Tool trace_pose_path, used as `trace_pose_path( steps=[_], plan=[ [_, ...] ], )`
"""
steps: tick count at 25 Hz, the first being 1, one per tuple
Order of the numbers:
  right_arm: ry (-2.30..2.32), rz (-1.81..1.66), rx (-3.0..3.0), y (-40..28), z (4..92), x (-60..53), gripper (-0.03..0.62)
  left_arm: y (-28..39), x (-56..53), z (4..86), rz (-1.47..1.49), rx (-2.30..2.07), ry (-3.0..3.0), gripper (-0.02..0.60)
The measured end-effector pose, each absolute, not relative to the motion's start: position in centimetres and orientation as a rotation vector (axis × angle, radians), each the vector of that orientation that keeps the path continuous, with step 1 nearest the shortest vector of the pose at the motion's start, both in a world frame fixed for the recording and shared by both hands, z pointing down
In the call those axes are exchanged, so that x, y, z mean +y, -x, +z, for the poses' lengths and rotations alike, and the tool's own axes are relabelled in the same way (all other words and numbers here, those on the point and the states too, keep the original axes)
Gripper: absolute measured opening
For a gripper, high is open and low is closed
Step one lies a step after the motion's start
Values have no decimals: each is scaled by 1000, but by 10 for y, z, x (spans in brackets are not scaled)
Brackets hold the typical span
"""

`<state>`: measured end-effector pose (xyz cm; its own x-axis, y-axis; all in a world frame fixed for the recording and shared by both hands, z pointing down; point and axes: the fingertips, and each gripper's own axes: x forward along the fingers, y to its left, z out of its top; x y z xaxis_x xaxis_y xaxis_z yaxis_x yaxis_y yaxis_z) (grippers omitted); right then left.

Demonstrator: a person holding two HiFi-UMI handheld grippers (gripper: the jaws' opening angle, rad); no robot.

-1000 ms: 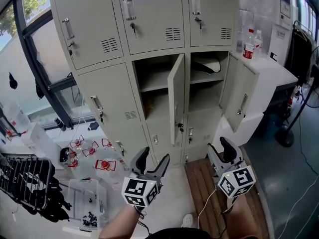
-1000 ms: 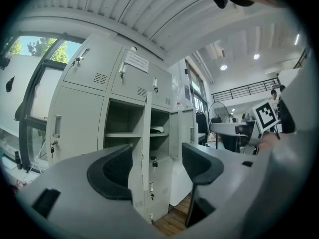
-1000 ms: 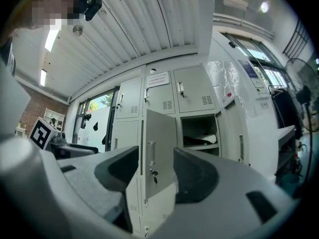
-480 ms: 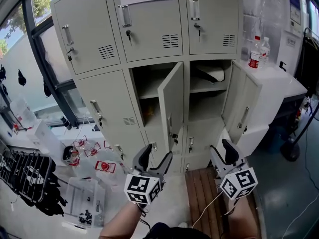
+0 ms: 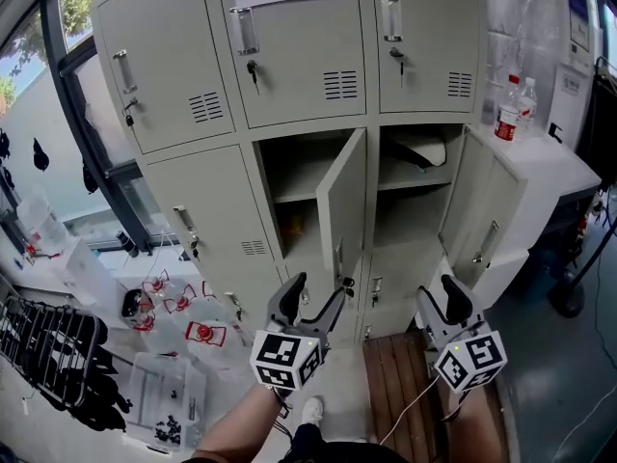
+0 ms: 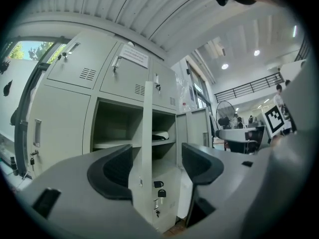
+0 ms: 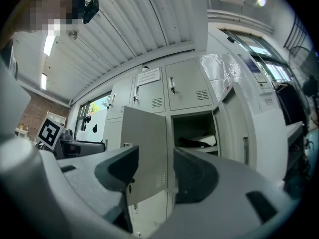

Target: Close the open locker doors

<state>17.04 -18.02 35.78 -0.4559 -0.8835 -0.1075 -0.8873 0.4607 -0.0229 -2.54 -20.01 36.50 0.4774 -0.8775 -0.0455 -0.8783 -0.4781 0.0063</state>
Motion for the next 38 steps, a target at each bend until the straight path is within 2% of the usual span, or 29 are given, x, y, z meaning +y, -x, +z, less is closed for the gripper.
trace_pose_path(
  steps=[24,31,36,38],
  plan=[
    [1718,-22,2474,-160,361,-243,204,16,-283,373,24,1414,2817,258],
    [1746,0,2454,-163,353,-244,204,15,-286,368,65,1388,2828,212],
    [1750,-6,2450,-161,354,-249,204,28,-291,366,97,1439,2790,94],
    [1749,-11,2454,-159,356,-252,204,36,-295,366,109,1464,2775,94]
  ],
)
